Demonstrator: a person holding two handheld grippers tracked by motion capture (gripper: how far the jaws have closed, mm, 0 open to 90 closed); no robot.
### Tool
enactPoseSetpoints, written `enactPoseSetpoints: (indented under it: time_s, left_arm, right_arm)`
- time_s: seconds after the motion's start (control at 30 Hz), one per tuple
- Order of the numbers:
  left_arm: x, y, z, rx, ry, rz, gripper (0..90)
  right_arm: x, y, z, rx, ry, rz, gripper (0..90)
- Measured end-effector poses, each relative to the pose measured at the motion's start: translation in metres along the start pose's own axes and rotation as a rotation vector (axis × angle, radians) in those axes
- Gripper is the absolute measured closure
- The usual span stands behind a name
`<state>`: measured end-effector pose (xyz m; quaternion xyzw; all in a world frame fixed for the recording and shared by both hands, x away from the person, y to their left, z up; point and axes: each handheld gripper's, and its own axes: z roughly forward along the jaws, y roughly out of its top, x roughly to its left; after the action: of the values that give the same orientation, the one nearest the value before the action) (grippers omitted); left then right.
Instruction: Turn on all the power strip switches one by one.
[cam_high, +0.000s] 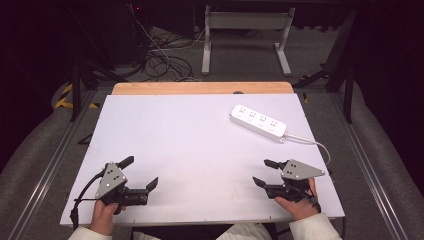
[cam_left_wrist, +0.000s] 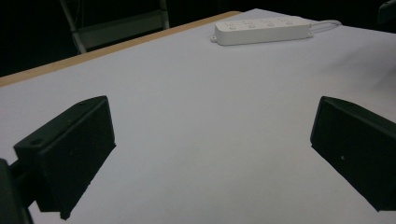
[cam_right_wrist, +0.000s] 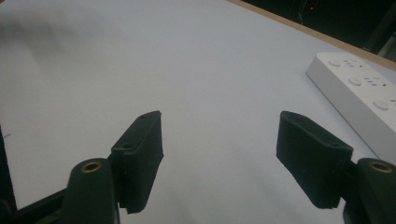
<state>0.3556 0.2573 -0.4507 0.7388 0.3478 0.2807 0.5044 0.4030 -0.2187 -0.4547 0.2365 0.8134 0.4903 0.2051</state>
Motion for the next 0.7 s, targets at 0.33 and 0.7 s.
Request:
enactPoseSetpoints:
  time_s: [0.33,0.7]
  left_arm:
    - [-0.0010,0.0003,-0.0015,-0.011,0.023,0.002,0.2]
    - [-0.0006,0.0002,-0.0016,-0.007,0.032,0.001,0.2]
  right_arm:
    - [0.0017,0.0020,0.0023,0.015,0.023,-0.031,30.3]
    - [0.0054,0.0075,0.0045,0.047,0.053,-0.027,35.8]
